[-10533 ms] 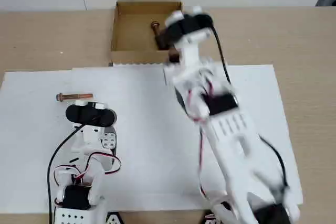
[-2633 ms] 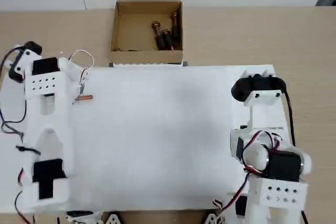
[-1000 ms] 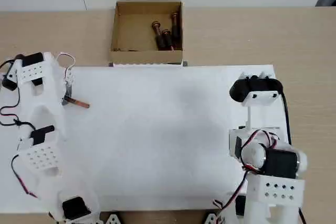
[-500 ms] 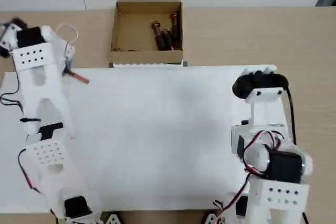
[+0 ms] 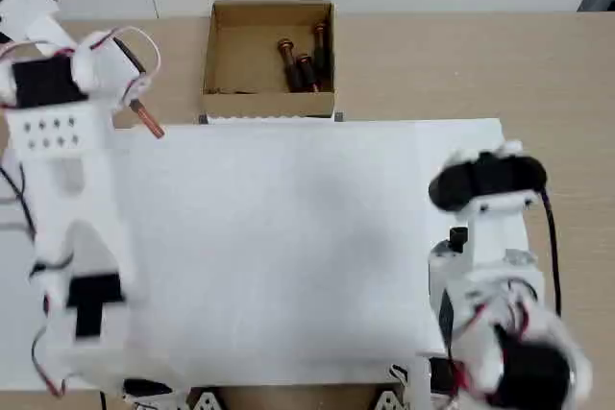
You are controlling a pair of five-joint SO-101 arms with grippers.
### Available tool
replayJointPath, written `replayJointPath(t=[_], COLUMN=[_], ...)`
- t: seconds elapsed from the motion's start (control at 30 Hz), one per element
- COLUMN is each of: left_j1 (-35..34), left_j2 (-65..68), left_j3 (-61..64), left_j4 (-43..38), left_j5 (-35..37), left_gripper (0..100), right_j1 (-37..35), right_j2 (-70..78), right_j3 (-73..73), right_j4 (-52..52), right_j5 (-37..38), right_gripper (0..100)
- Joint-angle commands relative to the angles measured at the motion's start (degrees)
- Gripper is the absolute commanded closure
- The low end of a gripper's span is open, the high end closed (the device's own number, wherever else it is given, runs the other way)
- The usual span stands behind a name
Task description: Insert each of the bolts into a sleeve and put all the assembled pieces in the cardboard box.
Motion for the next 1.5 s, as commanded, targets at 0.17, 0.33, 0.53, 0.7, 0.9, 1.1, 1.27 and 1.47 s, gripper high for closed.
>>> replayJointPath(t=[0.17,0.33,0.53,0.7,0.9,1.1,1.27,1.47], left_j1=[4.0,3.8,4.0,4.1,7.4,12.9,16.3,20.4], left_j2=[-26.9,-38.7,-51.9,-59.7,-68.2,-76.0,-80.2,-84.8], left_j3=[22.8,38.3,55.3,67.3,80.0,90.2,97.7,105.0], left_j4=[-2.2,-12.0,-25.7,-31.2,-38.5,-45.9,-53.2,-61.9], left_j5=[-2.4,-7.3,-9.1,-9.1,-9.1,-9.0,-8.9,-8.8], left_gripper=[100,100,100,100,100,100,100,100], right_j1=[0.8,0.8,0.5,-2.4,-11.0,-14.3,-18.1,-28.0], right_j2=[-5.9,-6.5,-6.5,-10.6,-27.8,-27.1,-28.8,-28.9], right_j3=[-2.5,1.9,10.8,18.5,32.6,37.0,42.5,48.2], right_j4=[0.0,-4.9,-16.0,-23.3,-27.3,-33.0,-38.7,-46.2], right_j5=[2.7,2.6,-3.7,-12.1,-12.2,-13.5,-12.8,-13.2], right_gripper=[99.5,99.5,99.5,99.5,99.5,99.5,99.5,99.5])
